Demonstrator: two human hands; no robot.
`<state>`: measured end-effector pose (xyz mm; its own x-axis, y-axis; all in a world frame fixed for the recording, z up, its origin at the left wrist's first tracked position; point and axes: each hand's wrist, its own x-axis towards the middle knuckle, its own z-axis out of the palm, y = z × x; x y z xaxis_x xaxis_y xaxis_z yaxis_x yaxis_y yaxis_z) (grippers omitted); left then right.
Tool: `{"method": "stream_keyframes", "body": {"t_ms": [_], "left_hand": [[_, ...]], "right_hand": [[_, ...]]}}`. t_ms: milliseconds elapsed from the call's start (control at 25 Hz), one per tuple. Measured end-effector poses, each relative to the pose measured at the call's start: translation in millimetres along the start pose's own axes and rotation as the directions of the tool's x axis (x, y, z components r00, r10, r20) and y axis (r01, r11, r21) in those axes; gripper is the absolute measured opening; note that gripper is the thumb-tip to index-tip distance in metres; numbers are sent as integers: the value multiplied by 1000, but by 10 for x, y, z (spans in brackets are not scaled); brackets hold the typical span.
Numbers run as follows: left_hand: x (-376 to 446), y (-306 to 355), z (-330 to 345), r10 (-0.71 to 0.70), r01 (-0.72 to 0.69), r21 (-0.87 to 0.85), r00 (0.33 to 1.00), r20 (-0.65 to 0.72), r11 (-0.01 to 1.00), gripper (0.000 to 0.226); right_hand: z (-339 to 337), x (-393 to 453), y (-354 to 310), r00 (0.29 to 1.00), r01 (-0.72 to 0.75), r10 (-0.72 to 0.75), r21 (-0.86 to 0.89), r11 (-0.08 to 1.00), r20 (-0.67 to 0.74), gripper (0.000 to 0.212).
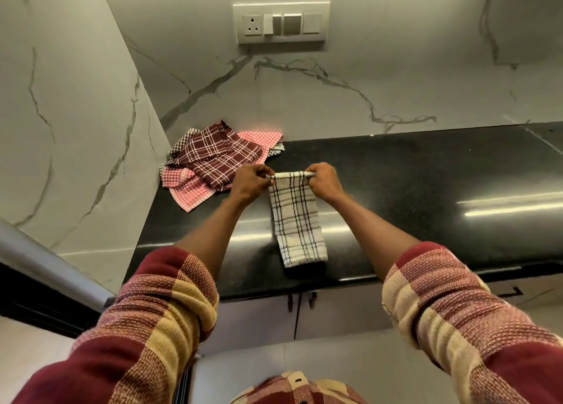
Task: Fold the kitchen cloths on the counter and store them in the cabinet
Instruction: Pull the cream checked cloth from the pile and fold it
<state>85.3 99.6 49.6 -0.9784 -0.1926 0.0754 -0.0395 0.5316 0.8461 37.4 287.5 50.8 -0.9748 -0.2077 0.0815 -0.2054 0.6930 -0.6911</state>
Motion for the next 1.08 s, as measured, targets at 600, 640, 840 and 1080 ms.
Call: {"method": "stream_keyframes", "body": {"t_ms": [600,640,840,1080], "left_hand": [[-473,-559,321,384,-353,339,923,-29,872,14],[-681,-716,406,296,-301,309,953,67,902,17],[-1069,-883,630,59,-81,137,985,160,987,22],[-945,-630,642,-68,74,-197,997,36,978,9]], "right_hand": [[444,-583,469,961,210,-252,-285,935,-117,25],[531,-764,621,972,213,-233,-287,934,-40,21],[656,-1096,833,985,163,-154,-140,977,73,10],[505,-939,881,989,-62,14,326,943,148,40]]}}
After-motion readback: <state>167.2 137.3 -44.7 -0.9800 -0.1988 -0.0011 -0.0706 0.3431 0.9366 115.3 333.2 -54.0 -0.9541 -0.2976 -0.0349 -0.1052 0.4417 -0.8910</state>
